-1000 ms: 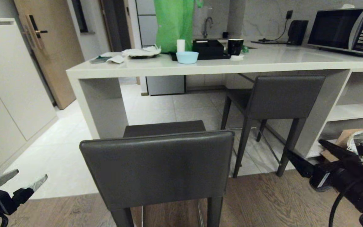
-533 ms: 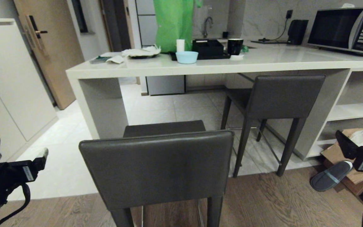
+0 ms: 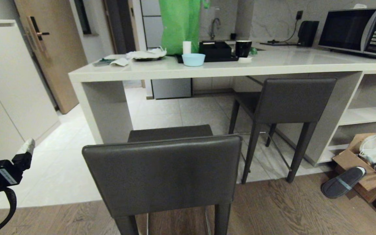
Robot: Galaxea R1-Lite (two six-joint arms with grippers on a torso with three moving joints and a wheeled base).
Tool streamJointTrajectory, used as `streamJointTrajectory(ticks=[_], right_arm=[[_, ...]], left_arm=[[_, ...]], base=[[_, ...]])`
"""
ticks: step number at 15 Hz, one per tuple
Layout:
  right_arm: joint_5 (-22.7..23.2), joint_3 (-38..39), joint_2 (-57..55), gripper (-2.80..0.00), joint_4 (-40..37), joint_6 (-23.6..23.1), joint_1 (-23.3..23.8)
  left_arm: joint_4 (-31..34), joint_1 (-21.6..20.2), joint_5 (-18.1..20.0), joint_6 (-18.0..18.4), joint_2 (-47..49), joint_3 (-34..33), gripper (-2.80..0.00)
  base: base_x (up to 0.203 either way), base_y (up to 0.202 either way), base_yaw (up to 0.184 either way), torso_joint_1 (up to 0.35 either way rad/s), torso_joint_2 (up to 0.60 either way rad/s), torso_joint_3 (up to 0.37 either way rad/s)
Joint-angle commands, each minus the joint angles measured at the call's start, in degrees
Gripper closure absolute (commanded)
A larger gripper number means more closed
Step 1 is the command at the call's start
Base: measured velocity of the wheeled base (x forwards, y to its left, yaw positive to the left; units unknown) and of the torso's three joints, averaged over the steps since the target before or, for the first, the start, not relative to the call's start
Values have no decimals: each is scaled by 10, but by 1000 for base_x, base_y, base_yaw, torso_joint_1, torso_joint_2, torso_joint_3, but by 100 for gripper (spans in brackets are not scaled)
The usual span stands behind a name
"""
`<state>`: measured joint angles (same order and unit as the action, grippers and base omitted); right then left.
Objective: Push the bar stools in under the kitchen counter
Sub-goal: Pull the gray chair out from under the dining table
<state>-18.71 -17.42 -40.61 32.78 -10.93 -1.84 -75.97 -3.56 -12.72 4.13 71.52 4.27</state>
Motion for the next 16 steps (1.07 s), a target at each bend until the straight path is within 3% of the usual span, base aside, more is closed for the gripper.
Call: streamJointTrajectory(ticks=[1,5,6,9,11,13,16], right_arm=[[2,-8,122,-280,-65,-1,17],[32,2,214,-280,-158,13,22],[42,15,231,-280,-165,14,22],[79,43,280,-280,-171,18,22],[86,62,313,-280,-189,18,21],[108,76,346,-280,-202,18,20],[177,89,408,-280,-278,17,19]], left_arm=[[100,39,8,-10,-163,11,-280],[453,57,20,-21,-390,107,-280],[506,48,21,-22,-429,125,-280],[559,29,29,1,-515,133,-280],[566,26,62,41,-570,108,-280],[590,25,102,56,-623,80,-280],[704,31,141,57,-706,60,-280]], base=[[0,0,0,0,0,0],[0,0,0,0,0,0],[0,0,0,0,0,0],[0,0,0,0,0,0],[0,0,0,0,0,0],[0,0,0,0,0,0],[0,0,0,0,0,0]])
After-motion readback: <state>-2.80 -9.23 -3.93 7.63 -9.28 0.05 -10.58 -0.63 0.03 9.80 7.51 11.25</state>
